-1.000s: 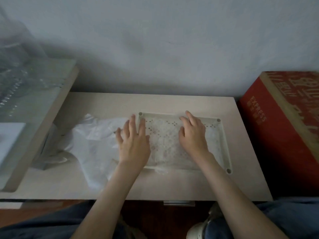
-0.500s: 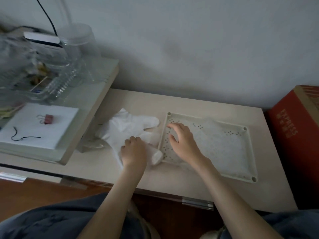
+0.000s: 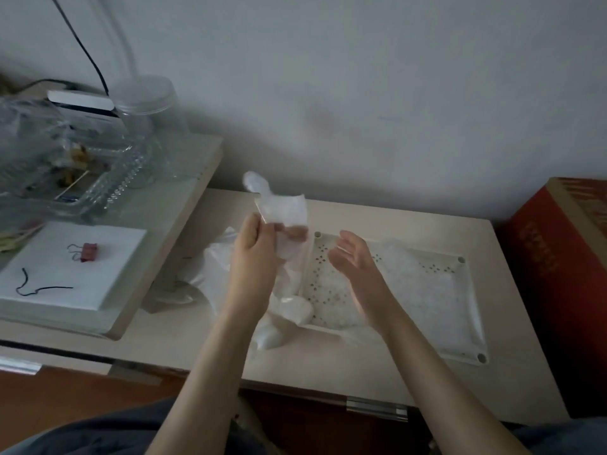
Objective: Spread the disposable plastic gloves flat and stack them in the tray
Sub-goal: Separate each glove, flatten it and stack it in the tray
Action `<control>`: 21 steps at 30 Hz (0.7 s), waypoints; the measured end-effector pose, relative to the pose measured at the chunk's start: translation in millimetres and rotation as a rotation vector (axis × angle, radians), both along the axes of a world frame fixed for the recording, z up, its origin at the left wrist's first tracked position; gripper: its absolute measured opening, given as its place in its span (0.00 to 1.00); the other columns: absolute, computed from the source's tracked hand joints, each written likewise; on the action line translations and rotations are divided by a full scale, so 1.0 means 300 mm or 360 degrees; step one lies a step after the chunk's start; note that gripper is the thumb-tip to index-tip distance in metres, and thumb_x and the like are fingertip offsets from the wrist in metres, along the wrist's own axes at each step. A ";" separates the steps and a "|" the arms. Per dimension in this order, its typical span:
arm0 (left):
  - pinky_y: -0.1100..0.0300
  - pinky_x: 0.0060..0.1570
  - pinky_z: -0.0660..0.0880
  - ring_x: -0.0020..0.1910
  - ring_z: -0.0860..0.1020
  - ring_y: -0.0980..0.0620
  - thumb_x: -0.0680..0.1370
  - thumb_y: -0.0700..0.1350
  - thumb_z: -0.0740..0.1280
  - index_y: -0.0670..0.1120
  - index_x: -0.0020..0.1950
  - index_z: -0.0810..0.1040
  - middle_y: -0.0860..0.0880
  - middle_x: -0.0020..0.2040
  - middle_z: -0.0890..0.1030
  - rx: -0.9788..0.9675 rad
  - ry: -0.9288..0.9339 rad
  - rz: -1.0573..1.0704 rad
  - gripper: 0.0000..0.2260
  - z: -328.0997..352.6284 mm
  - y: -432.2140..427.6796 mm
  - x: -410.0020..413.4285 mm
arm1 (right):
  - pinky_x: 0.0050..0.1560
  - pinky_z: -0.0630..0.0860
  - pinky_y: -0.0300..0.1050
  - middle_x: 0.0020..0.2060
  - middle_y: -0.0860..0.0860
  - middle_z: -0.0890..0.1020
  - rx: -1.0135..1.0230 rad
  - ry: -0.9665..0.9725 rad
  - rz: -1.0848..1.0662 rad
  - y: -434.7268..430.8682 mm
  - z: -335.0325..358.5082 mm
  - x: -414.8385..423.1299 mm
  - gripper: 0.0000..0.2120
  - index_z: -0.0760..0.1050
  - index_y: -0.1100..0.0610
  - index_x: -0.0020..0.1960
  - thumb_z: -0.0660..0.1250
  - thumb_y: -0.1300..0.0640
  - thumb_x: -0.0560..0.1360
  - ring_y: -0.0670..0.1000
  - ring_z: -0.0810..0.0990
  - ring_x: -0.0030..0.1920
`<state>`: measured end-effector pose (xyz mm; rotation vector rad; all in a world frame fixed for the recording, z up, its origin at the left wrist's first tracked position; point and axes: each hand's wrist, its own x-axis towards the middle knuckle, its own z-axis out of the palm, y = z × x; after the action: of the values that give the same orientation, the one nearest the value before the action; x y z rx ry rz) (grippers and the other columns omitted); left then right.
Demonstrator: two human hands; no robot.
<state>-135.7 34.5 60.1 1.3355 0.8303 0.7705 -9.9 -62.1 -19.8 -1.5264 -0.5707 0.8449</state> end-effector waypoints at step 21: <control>0.47 0.46 0.78 0.51 0.78 0.38 0.81 0.57 0.55 0.39 0.51 0.74 0.36 0.55 0.79 -0.1490 -0.0245 -0.0754 0.21 -0.217 -0.111 0.227 | 0.33 0.75 0.37 0.25 0.50 0.80 0.0102 0.0463 -0.0516 -0.324 0.047 0.225 0.13 0.79 0.58 0.34 0.64 0.61 0.77 0.46 0.80 0.28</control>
<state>-67.6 1.1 -5.1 0.5696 0.5875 0.0559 57.4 -159.3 -5.6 -1.3590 -0.1303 0.7697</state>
